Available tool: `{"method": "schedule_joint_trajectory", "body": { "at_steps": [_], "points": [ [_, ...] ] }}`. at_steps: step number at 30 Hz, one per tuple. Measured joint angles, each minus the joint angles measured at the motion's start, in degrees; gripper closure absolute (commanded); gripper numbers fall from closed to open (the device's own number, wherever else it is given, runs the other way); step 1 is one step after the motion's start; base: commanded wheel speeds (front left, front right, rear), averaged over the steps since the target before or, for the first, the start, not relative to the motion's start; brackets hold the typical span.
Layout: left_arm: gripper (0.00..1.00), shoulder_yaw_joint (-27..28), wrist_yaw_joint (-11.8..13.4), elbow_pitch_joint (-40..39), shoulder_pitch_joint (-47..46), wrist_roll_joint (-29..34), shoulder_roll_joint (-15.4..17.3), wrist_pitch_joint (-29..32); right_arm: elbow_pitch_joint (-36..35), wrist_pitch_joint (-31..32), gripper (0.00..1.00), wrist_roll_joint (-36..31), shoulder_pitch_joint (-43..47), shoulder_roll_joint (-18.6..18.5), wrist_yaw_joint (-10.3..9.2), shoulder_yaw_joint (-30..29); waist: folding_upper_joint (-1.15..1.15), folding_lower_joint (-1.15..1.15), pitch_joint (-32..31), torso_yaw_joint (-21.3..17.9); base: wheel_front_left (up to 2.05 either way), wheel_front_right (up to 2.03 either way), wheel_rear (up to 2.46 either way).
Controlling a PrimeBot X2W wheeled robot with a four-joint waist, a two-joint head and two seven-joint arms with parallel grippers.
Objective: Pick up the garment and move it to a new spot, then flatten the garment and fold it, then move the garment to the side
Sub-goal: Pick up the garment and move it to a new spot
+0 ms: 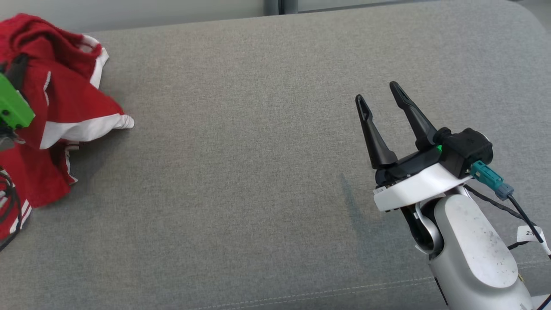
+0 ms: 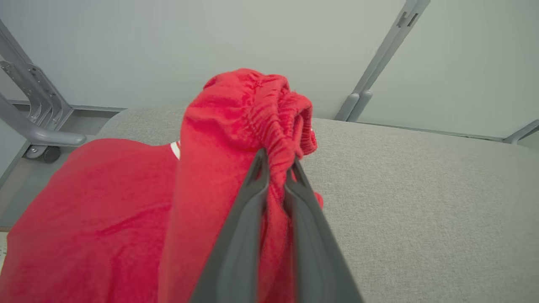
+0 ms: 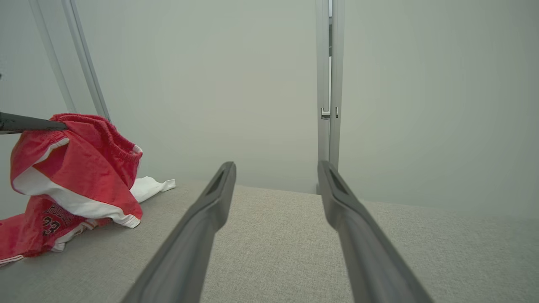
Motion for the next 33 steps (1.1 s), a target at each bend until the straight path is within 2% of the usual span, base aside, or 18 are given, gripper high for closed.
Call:
{"method": "schedule_joint_trajectory", "body": {
  "at_steps": [9,13,20,28,33],
  "points": [
    [1.00,-8.55,0.00,-10.38,1.02,-2.52,-0.82,0.07,-0.41,0.00,0.00,0.88,1.03,0.03,0.00,-0.04,0.00,0.00,-3.44,-2.47,0.00,0.00,0.00],
    [1.00,-11.77,0.00,-14.00,2.52,-4.52,-2.50,-0.04,-0.45,0.00,0.00,1.03,2.02,0.05,0.00,-0.23,0.00,0.00,-4.35,-3.96,0.00,0.00,0.00],
    [1.00,-12.89,0.00,-18.17,4.22,-10.02,-8.68,-1.67,-0.70,0.00,0.00,1.36,3.19,0.09,-0.01,-1.04,0.00,0.00,-5.95,-6.80,0.00,0.00,0.00],
    [1.00,-11.04,0.00,-19.26,7.21,-15.39,-18.34,-7.34,-1.01,0.00,0.00,1.33,3.58,0.11,0.00,-1.48,0.00,0.00,-7.13,-10.00,0.00,0.00,0.00],
    [1.00,-9.16,0.01,-15.71,11.53,-16.08,-19.89,-11.14,-1.62,0.00,0.00,0.99,4.37,0.10,0.00,-2.21,0.00,0.00,-7.13,-11.33,0.00,0.00,0.00]
  ]
}}
